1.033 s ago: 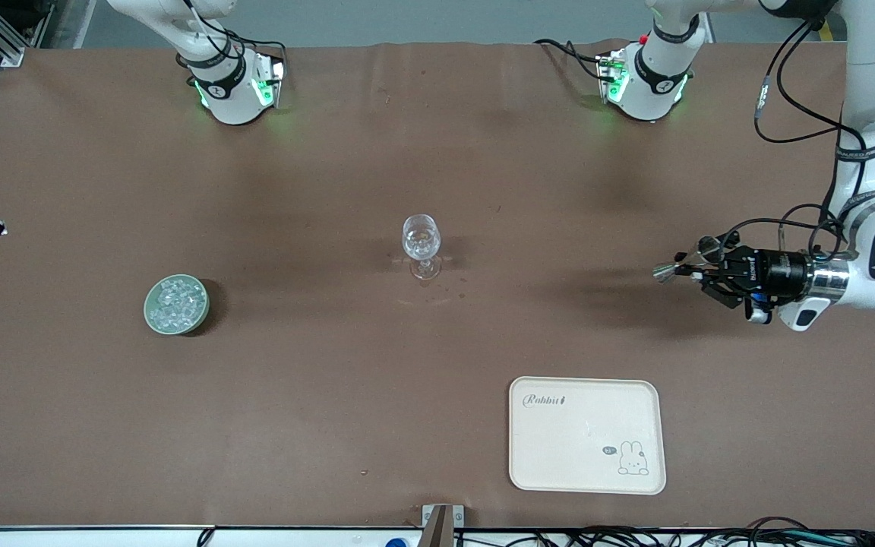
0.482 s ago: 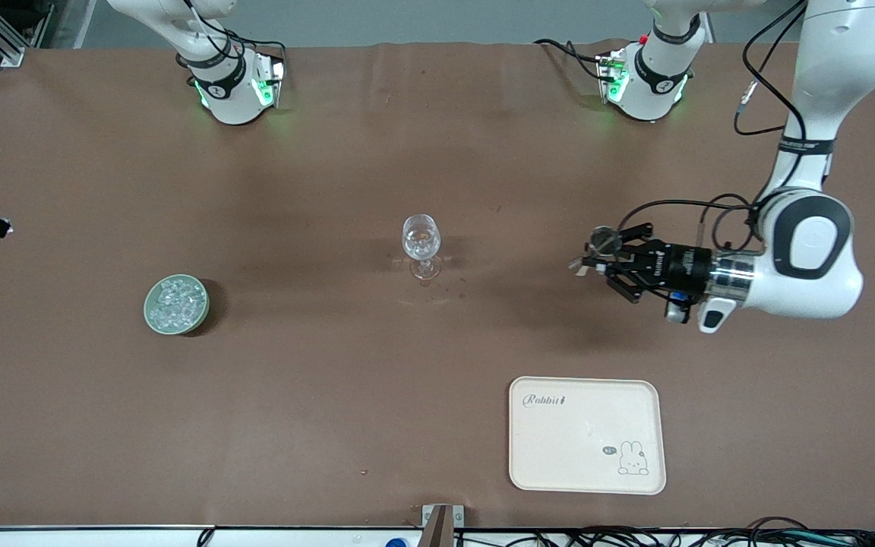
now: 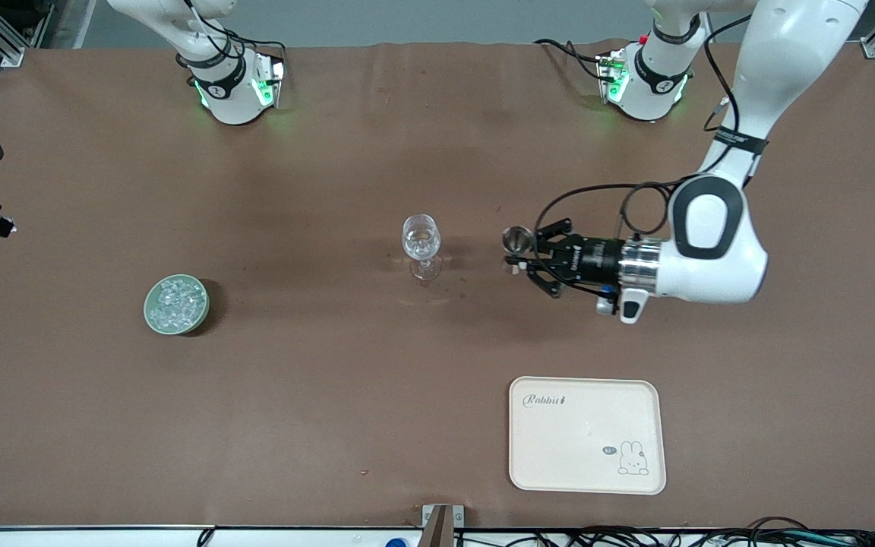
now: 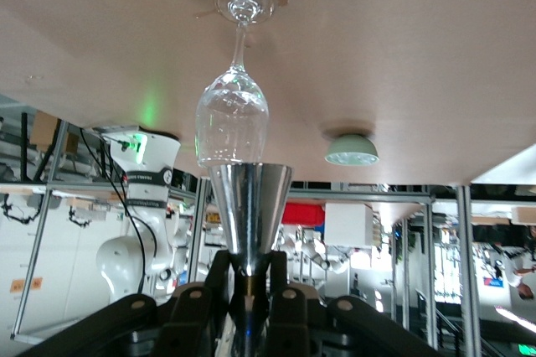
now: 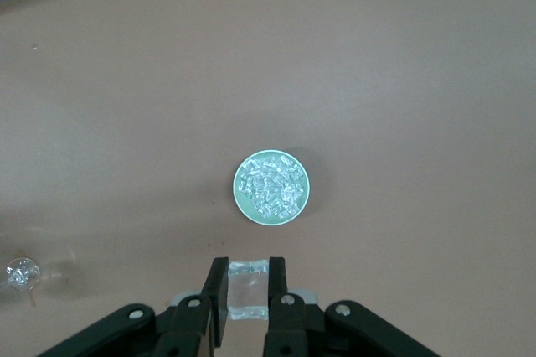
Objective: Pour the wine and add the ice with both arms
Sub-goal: 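Carry the jigger over the wine glass with the left gripper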
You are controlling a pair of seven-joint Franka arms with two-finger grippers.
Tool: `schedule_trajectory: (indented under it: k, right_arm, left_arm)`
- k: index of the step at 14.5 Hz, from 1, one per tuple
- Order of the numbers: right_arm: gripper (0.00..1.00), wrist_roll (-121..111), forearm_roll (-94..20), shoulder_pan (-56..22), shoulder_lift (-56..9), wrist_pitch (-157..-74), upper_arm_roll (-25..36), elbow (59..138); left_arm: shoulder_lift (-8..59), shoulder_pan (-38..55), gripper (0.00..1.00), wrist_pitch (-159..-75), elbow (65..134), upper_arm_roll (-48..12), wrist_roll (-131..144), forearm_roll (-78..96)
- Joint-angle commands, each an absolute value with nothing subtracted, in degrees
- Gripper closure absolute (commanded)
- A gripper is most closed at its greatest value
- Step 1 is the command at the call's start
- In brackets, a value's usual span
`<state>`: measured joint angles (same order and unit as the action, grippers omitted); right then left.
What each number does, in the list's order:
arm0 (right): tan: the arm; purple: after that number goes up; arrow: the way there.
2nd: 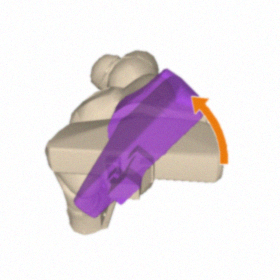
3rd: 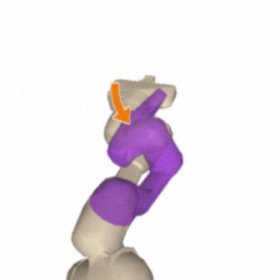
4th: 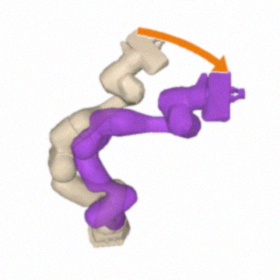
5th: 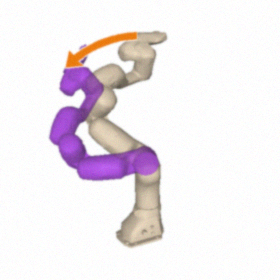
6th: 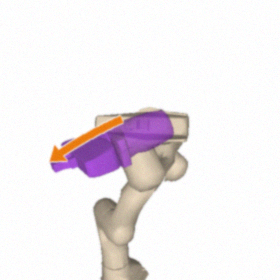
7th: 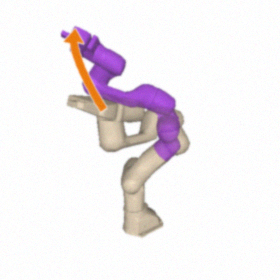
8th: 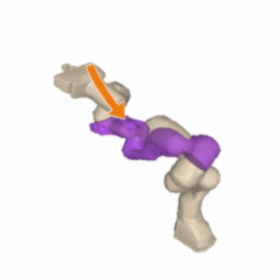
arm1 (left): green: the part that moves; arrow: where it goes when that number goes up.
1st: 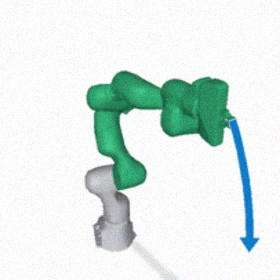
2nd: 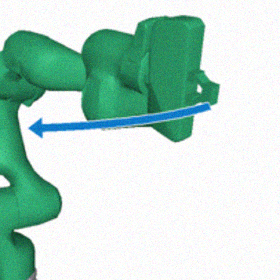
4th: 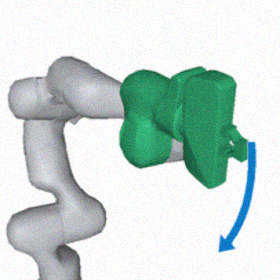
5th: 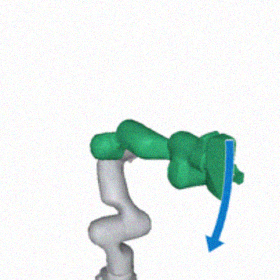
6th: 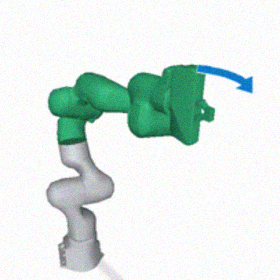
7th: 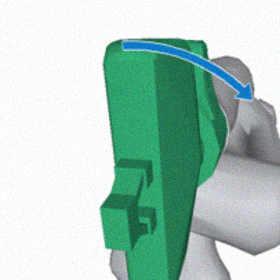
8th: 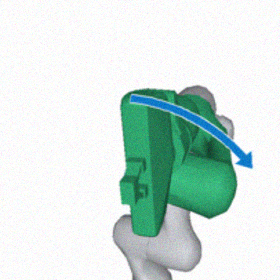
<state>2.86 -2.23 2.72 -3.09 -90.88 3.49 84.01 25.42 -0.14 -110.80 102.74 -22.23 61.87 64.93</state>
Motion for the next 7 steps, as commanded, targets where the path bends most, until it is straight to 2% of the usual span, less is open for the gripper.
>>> schedule_trajectory:
  k: [1, 7]
  right_arm:
    - [0.98, 2.5, -2.5, 2.5, -0.8, -91.2, 3.6, 86.7]
    - [0.98, 2.5, -2.4, 2.5, -0.8, -91.1, 3.7, 86.7]
  left_arm:
    - [25.6, -0.8, 0.99, -115.3, 103.1, -26.3, 63.2, 61.8]
    - [27.4, 0.0, 0.99, -121.5, 103.4, -31.6, 63.6, 54.1]
